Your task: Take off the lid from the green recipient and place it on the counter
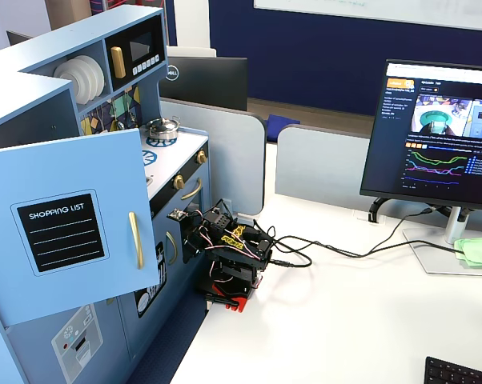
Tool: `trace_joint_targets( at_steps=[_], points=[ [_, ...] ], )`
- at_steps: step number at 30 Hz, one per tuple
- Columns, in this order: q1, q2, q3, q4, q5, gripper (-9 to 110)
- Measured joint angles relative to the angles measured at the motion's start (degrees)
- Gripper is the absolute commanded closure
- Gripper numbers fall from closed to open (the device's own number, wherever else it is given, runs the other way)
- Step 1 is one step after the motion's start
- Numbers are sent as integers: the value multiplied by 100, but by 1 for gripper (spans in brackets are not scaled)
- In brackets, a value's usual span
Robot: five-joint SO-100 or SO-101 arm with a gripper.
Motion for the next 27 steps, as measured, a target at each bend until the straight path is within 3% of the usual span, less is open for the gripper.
trace_joint_targets(
  at_steps=[16, 21, 27],
  points=[
    [431, -35, -79, -114, 123, 101],
    [571, -1020, -1784, -756, -18, 101],
    [642, -2118, -4061, -2742, -589, 83]
  ],
)
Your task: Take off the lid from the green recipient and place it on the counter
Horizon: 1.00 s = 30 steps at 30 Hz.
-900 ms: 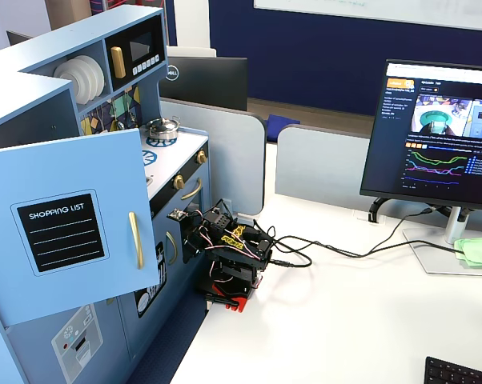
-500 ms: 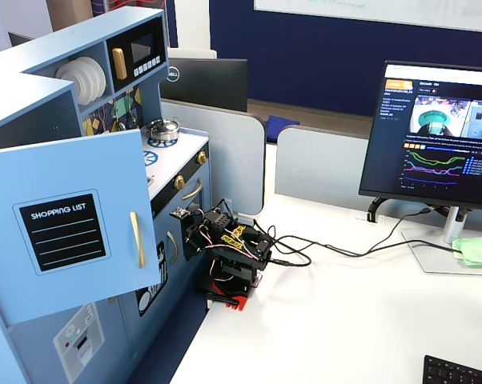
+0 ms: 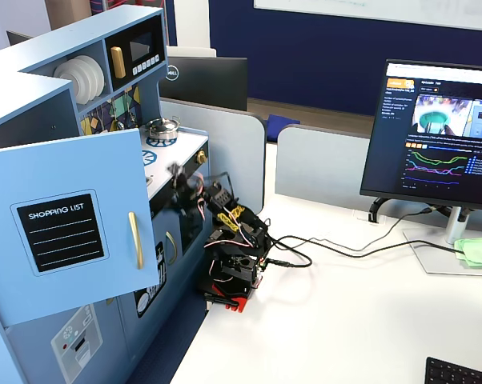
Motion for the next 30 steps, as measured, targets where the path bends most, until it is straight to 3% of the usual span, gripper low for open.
trace_joint_targets(
  at_steps=[4, 10, 30],
  points=[
    [0, -413, -826, -1406, -53, 72],
    [-211, -791, -1222, -1934, -26, 60],
    [-519, -2250, -1898, -2971, -229, 63]
  ],
)
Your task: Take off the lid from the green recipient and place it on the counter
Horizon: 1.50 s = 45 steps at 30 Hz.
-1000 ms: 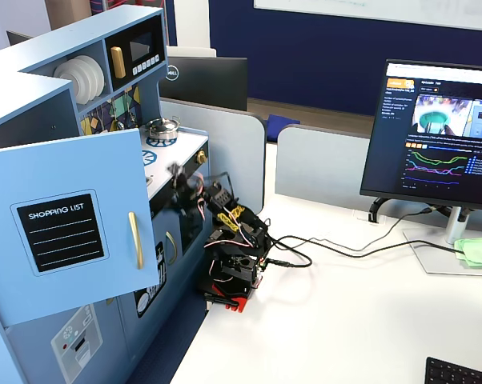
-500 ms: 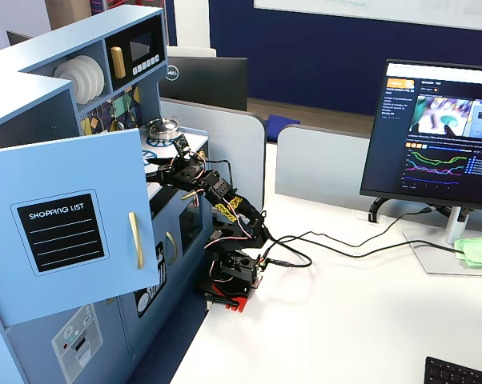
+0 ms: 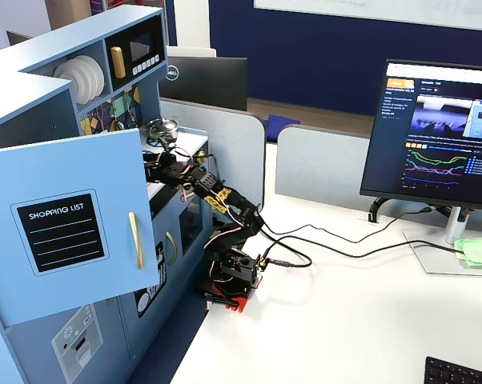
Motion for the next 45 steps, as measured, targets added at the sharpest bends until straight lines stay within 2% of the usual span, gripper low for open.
trace_joint_targets(
  at_steps=[15, 20, 24, 33, 41, 45],
  points=[
    [-9, -1310, -932, -352, -44, 71],
    [-79, -1441, -1081, -352, -44, 85],
    [-114, -1459, -1178, -193, -35, 101],
    [-132, -1459, -1310, -88, 132, 101],
    [-70, -1459, -2180, 325, 88, 101],
    [466, -1459, -2259, 422, 35, 101]
  ],
)
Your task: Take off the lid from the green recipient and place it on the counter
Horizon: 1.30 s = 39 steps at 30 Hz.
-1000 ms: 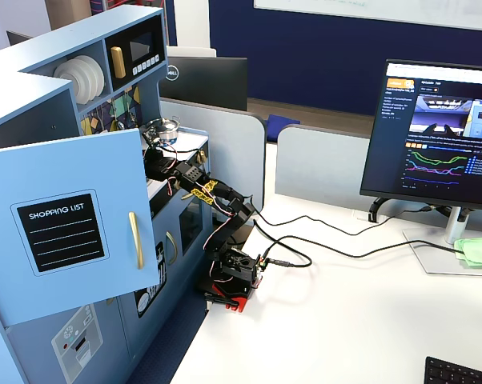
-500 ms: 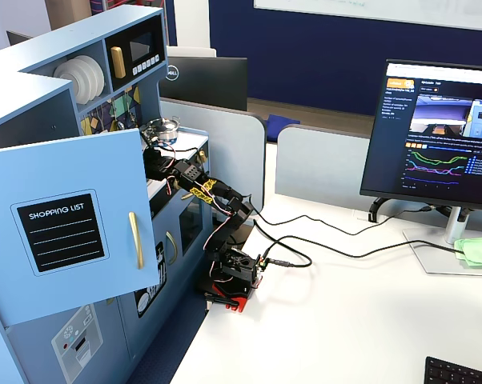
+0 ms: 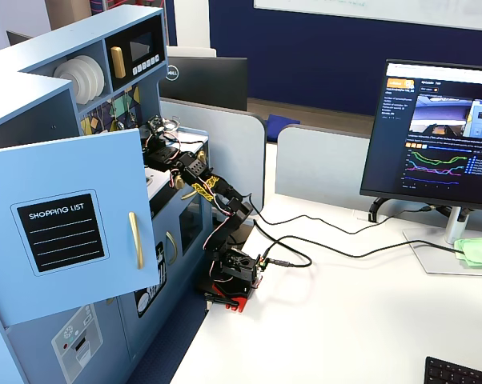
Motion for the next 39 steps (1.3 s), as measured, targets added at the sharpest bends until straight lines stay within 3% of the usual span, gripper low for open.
trace_joint_targets(
  at_steps=[9, 19, 32, 39],
  points=[
    [2224, 158, 475, -18, 35, 101],
    [2259, 316, 2777, -1837, -413, 101],
    [2241, -870, 3349, -3305, -501, 101],
    [2276, -976, 3349, -3437, -501, 75]
  ],
)
